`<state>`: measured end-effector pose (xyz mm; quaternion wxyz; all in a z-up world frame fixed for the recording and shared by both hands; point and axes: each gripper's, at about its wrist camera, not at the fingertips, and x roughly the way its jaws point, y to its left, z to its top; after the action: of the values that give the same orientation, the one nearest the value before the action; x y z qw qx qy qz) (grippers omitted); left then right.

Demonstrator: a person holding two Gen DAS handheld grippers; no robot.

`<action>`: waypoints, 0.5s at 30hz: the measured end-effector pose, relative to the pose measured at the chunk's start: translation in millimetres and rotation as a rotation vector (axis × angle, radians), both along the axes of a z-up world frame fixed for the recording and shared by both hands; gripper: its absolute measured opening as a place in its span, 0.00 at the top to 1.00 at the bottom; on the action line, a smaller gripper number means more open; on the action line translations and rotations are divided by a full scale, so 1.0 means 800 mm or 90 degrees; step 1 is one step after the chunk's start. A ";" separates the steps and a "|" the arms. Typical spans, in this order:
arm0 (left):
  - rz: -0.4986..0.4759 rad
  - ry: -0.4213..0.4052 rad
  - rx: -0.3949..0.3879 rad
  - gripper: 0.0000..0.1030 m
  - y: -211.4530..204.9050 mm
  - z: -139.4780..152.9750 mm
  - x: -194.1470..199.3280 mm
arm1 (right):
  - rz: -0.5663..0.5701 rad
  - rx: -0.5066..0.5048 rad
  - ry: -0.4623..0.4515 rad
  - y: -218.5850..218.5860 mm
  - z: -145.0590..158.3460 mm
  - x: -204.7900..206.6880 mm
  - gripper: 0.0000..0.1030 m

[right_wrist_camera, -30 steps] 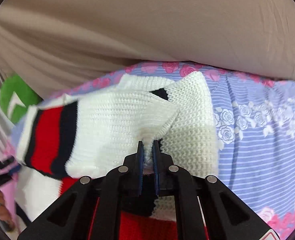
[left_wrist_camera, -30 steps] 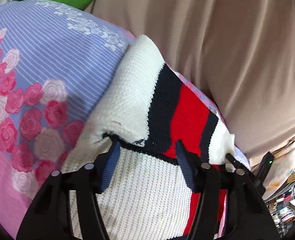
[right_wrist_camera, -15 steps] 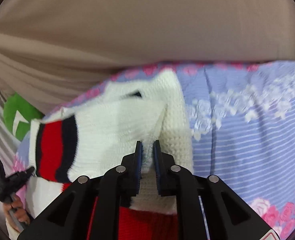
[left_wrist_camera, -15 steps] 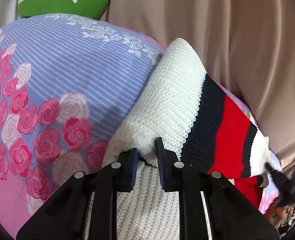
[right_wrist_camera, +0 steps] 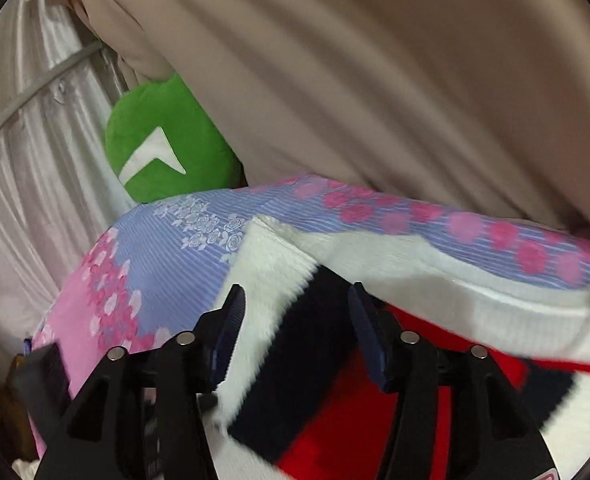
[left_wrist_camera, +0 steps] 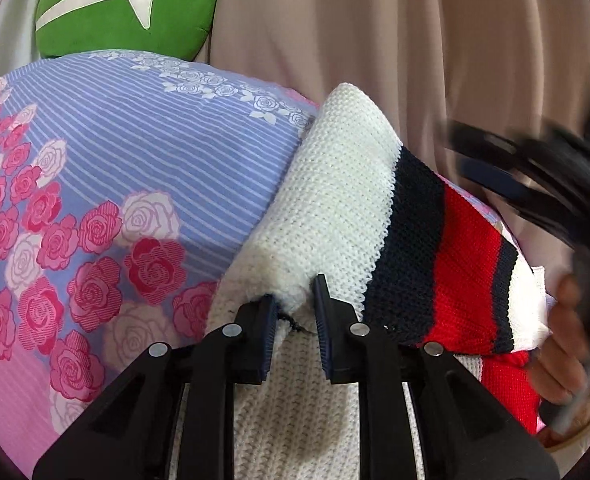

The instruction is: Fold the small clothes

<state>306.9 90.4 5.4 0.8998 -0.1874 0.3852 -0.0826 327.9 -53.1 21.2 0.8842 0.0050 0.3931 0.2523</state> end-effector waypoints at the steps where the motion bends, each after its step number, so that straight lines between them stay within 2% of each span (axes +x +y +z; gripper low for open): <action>1: 0.001 0.000 -0.002 0.82 0.005 0.003 0.003 | 0.003 -0.009 0.011 0.015 -0.011 0.015 0.39; 3: 0.002 0.000 -0.012 0.82 0.011 0.004 0.002 | -0.002 -0.033 0.021 0.039 -0.029 0.035 0.38; 4: 0.003 0.000 -0.020 0.82 0.013 0.004 0.002 | -0.007 -0.040 0.024 0.042 -0.028 0.041 0.45; 5: 0.006 -0.001 -0.029 0.82 0.016 0.004 0.001 | -0.008 -0.044 0.027 0.049 -0.036 0.046 0.57; 6: 0.009 -0.002 -0.035 0.83 0.018 0.003 0.000 | -0.002 -0.035 0.031 0.055 -0.042 0.048 0.90; 7: 0.015 -0.005 -0.036 0.84 0.019 0.004 -0.002 | 0.003 -0.016 0.032 0.058 -0.038 0.050 0.91; 10: 0.042 -0.020 -0.020 0.88 0.022 0.007 -0.010 | 0.000 -0.025 -0.026 0.070 -0.014 0.047 0.92; 12: 0.063 -0.029 -0.015 0.90 0.026 0.008 -0.016 | 0.007 -0.005 -0.036 0.080 -0.002 0.049 0.92; 14: 0.082 -0.028 -0.022 0.90 0.034 0.006 -0.019 | 0.010 -0.021 -0.032 0.095 -0.014 0.063 0.93; 15: 0.079 -0.021 -0.021 0.90 0.034 0.004 -0.017 | 0.003 -0.060 -0.013 0.104 -0.035 0.076 0.93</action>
<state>292.9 118.0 8.7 0.9064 -0.2241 0.3564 -0.0359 388.8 30.5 -6.8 0.8867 -0.0402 0.3955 0.2360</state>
